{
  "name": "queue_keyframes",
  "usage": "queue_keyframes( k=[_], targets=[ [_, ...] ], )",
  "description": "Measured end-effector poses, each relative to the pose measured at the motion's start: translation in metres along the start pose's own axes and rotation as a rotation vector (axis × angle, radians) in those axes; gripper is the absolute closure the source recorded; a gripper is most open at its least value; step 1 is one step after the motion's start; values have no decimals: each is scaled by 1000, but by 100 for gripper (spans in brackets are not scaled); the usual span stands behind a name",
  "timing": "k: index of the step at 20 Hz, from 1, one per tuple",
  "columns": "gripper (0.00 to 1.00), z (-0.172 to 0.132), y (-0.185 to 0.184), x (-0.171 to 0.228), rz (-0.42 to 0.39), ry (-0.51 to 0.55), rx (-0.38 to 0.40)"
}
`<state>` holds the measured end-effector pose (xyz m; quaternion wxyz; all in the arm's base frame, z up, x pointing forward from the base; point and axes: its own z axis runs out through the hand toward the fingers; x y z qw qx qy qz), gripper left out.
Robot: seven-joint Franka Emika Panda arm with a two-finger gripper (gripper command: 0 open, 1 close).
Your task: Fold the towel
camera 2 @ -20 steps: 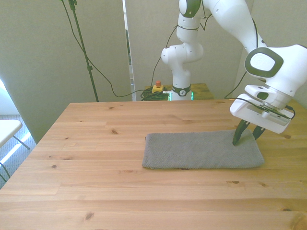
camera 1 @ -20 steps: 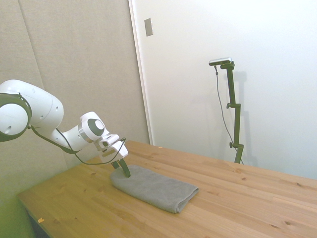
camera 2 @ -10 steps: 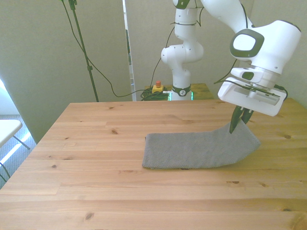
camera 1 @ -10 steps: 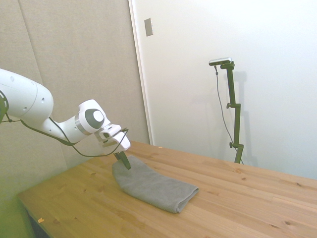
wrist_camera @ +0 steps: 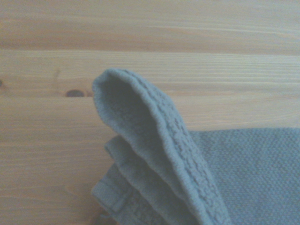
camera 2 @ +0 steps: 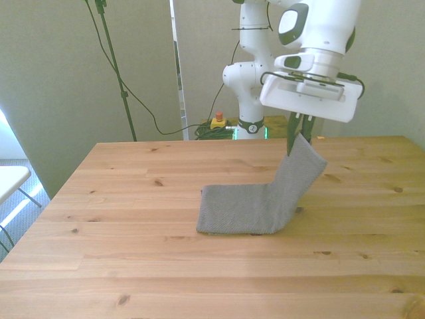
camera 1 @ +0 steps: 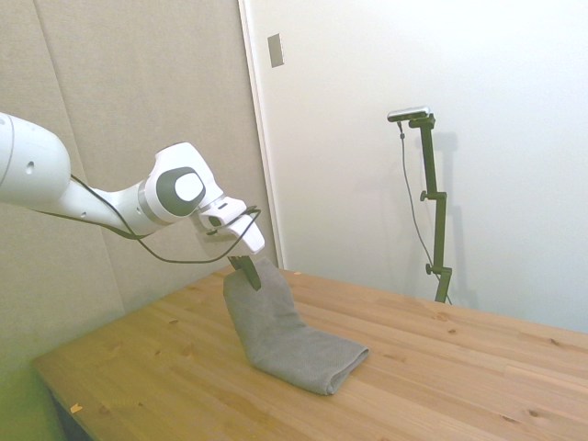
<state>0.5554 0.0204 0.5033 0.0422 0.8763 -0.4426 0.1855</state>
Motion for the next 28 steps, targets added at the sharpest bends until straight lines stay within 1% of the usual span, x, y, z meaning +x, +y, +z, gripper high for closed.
queue_keyframes(
  k=[3, 7, 9, 12, 15, 18, 19, 25, 28],
  targets=[
    [100, 2, 31, 32, 31, -5, 18],
    [100, 26, 73, 71, 56, -49, 44],
    [100, 41, 91, 84, 65, -75, 46],
    [100, 65, 106, 95, 75, -95, 39],
    [100, 89, 118, 107, 87, -111, 54],
    [100, 102, 129, 120, 100, -127, 57],
    [0, 105, 133, 124, 103, -128, 56],
    [0, 126, 147, 134, 88, -175, 75],
    [0, 130, 150, 137, 85, -181, 79]
  ],
)
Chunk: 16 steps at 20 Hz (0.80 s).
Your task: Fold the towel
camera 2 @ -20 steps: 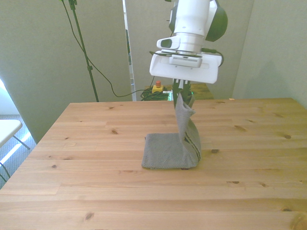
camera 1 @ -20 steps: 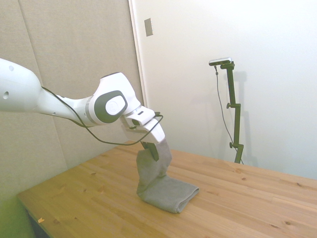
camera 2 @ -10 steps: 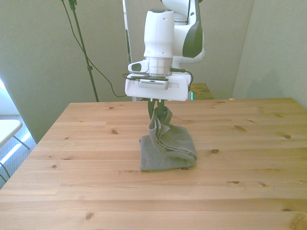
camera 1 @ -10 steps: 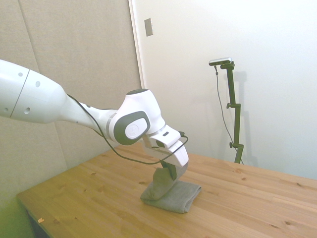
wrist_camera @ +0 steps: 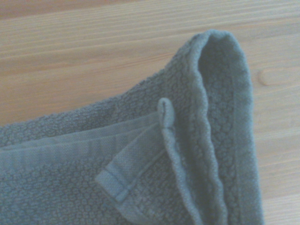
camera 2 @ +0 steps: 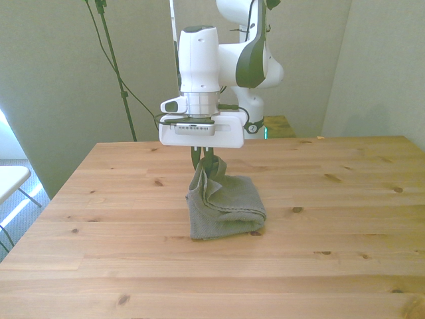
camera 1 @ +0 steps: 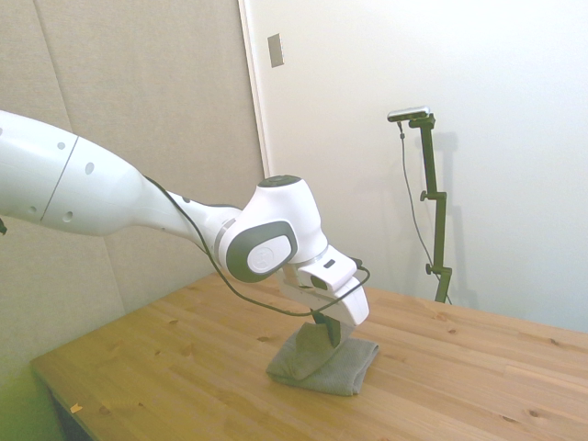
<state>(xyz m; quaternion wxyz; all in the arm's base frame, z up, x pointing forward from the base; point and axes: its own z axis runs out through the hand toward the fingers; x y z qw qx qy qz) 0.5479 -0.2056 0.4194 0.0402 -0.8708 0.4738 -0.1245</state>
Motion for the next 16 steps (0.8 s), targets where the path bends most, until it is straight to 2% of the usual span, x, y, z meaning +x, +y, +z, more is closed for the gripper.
queue_keyframes(
  k=[6, 10, 13, 16],
  targets=[
    [0, -7, 11, 13, 20, 7, 4],
    [0, -37, 21, 23, 41, 1, 12],
    [0, -63, 20, -3, 13, -56, 19],
    [0, -71, 19, -54, -25, -111, 35]
  ],
)
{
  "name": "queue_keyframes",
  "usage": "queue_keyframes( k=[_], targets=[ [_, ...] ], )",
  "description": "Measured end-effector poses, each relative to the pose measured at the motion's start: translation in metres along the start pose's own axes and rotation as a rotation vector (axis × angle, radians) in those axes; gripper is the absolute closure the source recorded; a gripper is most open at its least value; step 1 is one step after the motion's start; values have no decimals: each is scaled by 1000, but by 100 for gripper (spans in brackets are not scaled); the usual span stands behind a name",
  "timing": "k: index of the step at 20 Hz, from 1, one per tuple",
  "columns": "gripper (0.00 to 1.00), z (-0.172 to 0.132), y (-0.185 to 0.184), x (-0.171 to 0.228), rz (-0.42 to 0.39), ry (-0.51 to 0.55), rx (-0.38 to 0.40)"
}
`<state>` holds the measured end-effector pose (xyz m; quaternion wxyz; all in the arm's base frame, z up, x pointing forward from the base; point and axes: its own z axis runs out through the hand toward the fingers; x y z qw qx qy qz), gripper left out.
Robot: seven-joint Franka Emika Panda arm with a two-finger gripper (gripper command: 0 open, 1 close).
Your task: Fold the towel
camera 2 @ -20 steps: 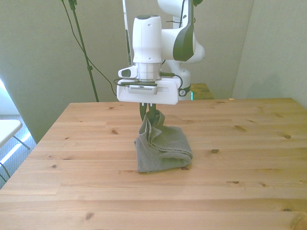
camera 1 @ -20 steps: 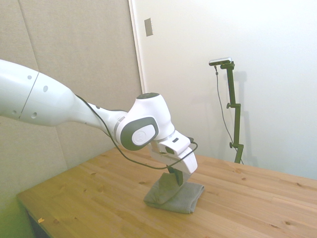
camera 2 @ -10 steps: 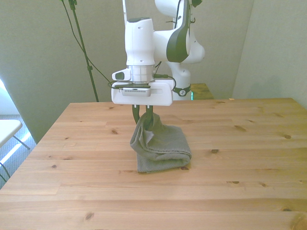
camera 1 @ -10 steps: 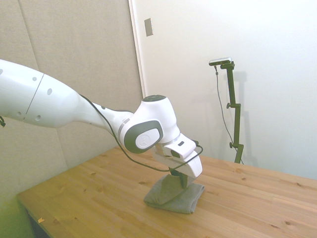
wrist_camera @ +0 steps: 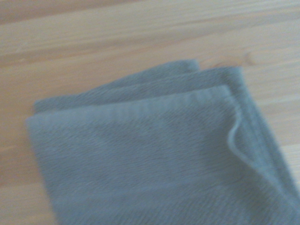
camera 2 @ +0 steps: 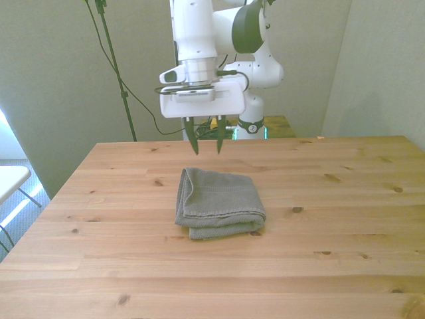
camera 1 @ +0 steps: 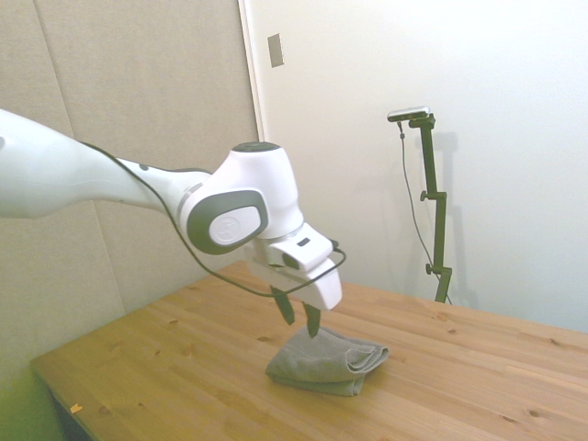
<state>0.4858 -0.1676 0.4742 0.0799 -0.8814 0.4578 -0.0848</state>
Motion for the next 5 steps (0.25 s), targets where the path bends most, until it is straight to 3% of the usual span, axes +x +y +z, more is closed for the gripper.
queue_keyframes(
  k=[5],
  targets=[
    [0, 15, 6, -110, -64, -55, -27]
  ],
)
